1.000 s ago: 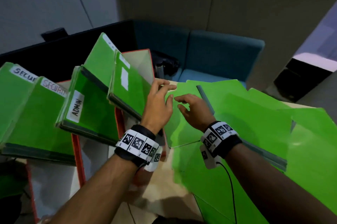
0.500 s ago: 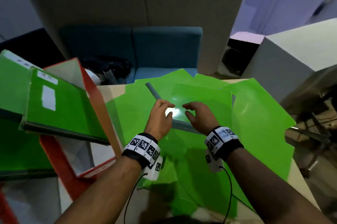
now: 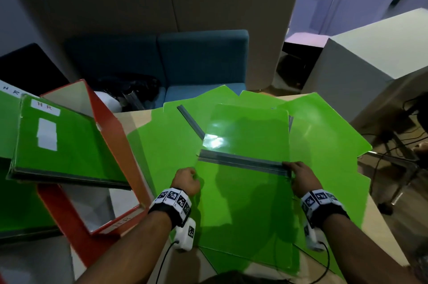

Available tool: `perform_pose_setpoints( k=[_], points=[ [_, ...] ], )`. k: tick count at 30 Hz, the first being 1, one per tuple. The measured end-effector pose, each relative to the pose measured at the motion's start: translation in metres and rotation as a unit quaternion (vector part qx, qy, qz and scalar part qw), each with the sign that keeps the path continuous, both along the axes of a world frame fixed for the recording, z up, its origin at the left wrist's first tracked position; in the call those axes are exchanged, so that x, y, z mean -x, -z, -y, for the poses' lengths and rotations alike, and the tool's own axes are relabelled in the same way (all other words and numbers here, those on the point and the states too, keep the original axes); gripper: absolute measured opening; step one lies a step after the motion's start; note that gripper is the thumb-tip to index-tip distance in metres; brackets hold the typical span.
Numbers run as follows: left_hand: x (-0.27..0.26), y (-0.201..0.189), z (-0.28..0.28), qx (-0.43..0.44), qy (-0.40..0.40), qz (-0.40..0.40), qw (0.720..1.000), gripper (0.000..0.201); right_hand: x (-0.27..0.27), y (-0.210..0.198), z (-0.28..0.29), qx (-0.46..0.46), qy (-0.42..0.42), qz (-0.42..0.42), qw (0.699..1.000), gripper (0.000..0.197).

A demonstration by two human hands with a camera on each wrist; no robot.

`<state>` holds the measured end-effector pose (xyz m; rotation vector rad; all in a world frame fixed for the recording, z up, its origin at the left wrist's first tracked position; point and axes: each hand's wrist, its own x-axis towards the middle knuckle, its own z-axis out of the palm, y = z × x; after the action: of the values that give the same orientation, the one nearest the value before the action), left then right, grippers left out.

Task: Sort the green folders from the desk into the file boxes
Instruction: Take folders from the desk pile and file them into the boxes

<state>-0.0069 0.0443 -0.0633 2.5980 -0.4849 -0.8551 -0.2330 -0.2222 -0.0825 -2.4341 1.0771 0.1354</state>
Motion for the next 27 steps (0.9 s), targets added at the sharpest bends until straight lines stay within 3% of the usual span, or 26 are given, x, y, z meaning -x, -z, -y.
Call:
perform_pose_setpoints(
  k=[5, 12, 18, 23, 25, 27],
  points=[
    [0.001, 0.006, -0.001, 0.002, -0.014, -0.016, 1.000, 0.045, -0.001, -0.005, 0.002, -0.041, -0.068, 0.041, 0.996, 0.061],
    [-0.002, 0.005, -0.010, 0.065, -0.019, -0.056, 0.996, 0.048, -0.006, -0.017, 0.012, -0.003, -0.100, 0.061, 0.993, 0.048],
    [-0.014, -0.013, -0.028, 0.185, -0.032, -0.116, 0.975, 0.033, -0.004, -0.018, 0.018, -0.101, 0.005, 0.051, 0.994, 0.029],
    [-0.022, -0.035, -0.037, 0.278, -0.072, -0.187, 0.939, 0.059, -0.007, -0.015, 0.018, -0.135, 0.074, 0.032, 0.988, 0.030],
    [-0.023, -0.036, -0.036, 0.326, -0.120, -0.212, 0.913, 0.060, -0.007, -0.014, 0.015, -0.100, 0.093, 0.004, 0.991, 0.022],
    [-0.021, -0.038, -0.034, 0.354, -0.138, -0.229, 0.896, 0.056, -0.008, -0.012, 0.014, -0.098, 0.103, 0.022, 0.990, 0.029]
  ],
)
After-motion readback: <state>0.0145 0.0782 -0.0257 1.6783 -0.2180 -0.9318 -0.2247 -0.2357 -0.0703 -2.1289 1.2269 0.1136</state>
